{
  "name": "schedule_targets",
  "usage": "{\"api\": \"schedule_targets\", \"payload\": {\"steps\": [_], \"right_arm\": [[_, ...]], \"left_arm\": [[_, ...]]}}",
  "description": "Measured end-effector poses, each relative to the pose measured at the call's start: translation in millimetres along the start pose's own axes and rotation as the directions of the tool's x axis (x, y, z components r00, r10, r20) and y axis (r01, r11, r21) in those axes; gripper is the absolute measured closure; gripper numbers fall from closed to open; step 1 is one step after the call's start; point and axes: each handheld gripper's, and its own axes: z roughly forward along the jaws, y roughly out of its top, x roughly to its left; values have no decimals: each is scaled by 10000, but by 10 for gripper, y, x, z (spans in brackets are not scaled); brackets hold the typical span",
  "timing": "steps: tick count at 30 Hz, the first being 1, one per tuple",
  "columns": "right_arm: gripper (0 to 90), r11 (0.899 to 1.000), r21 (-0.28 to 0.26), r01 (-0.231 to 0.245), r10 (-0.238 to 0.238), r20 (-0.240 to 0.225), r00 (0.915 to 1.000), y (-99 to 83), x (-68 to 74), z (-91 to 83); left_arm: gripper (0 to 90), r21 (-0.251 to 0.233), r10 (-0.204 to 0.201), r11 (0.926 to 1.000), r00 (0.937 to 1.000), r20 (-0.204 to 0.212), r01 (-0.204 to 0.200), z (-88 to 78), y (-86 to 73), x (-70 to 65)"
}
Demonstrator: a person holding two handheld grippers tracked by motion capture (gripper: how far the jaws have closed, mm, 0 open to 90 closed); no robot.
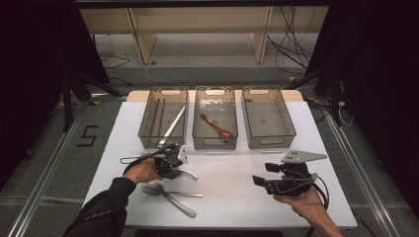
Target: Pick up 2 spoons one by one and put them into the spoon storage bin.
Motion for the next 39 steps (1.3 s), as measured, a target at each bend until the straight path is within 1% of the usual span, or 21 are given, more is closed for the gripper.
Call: {"api": "schedule_targets", "payload": {"steps": [1, 2, 3, 4, 7, 10, 12, 15, 16, 18, 19, 22, 25, 28, 29, 33, 34, 35, 36, 37, 39], "right_arm": [[323, 10000, 4, 1, -1, 1, 10000, 0, 0, 0], [323, 10000, 3, 16, -16, 3, 10000, -1, -1, 1], [324, 10000, 6, 22, -22, 8, 10000, 0, 0, 2], [324, 10000, 7, 25, -25, 10, 10000, 0, 0, 2], [324, 10000, 6, 20, -20, 18, 10000, 1, -3, 3], [326, 10000, 20, 7, -7, 20, 10000, -1, -7, 6], [326, 10000, 35, -17, 17, 21, 10000, -1, -6, 5], [326, 10000, 44, -2, 2, 30, 10000, -1, -5, 9], [327, 10000, 54, -3, 3, 24, 10000, -1, -4, 8], [327, 10000, 46, -4, 4, 27, 10000, 0, -5, 9], [327, 10000, 53, -18, 18, 29, 10000, 0, -5, 9], [327, 10000, 53, 2, -2, 19, 10000, 0, -6, 10], [326, 10000, 76, -11, 10, 14, 10000, 0, -5, 10], [327, 10000, 81, -15, 15, 15, 10000, 0, -7, 9], [327, 10000, 80, -19, 19, 7, 10000, 0, -7, 9], [327, 9999, 107, -55, 55, 2, 10000, 3, -1, 10], [327, 9999, 109, -56, 56, 9, 10000, 3, -1, 11], [327, 9999, 100, -40, 40, 8, 10000, 2, -3, 12], [327, 9999, 90, -62, 62, 4, 10000, 2, -4, 13], [328, 10000, 68, -47, 47, 1, 10000, 1, -9, 14], [328, 10000, 72, -64, 64, 4, 10000, 1, -13, 15]], "left_arm": [[739, 4, -43, 10000, 10000, -36, 43, -1, 4, 6], [763, -75, -231, 9997, 9997, -67, 230, 2, 10, 13], [789, -16, -215, 9998, 9997, -120, 215, -1, 15, 23], [808, 8, -297, 9996, 9995, -88, 297, -7, 20, 38], [833, -27, -835, 9965, 9965, -32, 835, -23, 39, 69], [842, 75, -1166, 9932, 9931, 111, 1165, -24, 60, 110], [841, 125, -1319, 9912, 9909, 255, 1316, -19, 70, 134], [823, 2, -1706, 9853, 9839, 528, 1708, 2, 51, 169], [816, 4, -1734, 9848, 9832, 572, 1737, 8, 45, 175], [809, 73, -1706, 9853, 9837, 570, 1705, 10, 50, 174], [807, 153, -1650, 9863, 9849, 525, 1644, 11, 56, 171], [784, 232, -1675, 9857, 9851, 398, 1667, 29, 71, 162], [772, 232, -1755, 9844, 9837, 391, 1747, 35, 70, 167], [752, 199, -1863, 9824, 9820, 296, 1858, 49, 74, 163], [750, 274, -1763, 9841, 9840, 259, 1756, 48, 78, 166], [724, 295, -1717, 9848, 9850, 157, 1712, 58, 82, 173], [725, 244, -1796, 9835, 9836, 150, 1792, 62, 82, 170], [728, 305, -1684, 9853, 9856, 129, 1680, 59, 84, 174], [733, 308, -1661, 9857, 9860, 107, 1657, 58, 87, 173], [741, 250, -1721, 9848, 9851, 72, 1719, 61, 92, 167], [766, 326, -1643, 9859, 9864, 69, 1640, 52, 106, 169]]}}
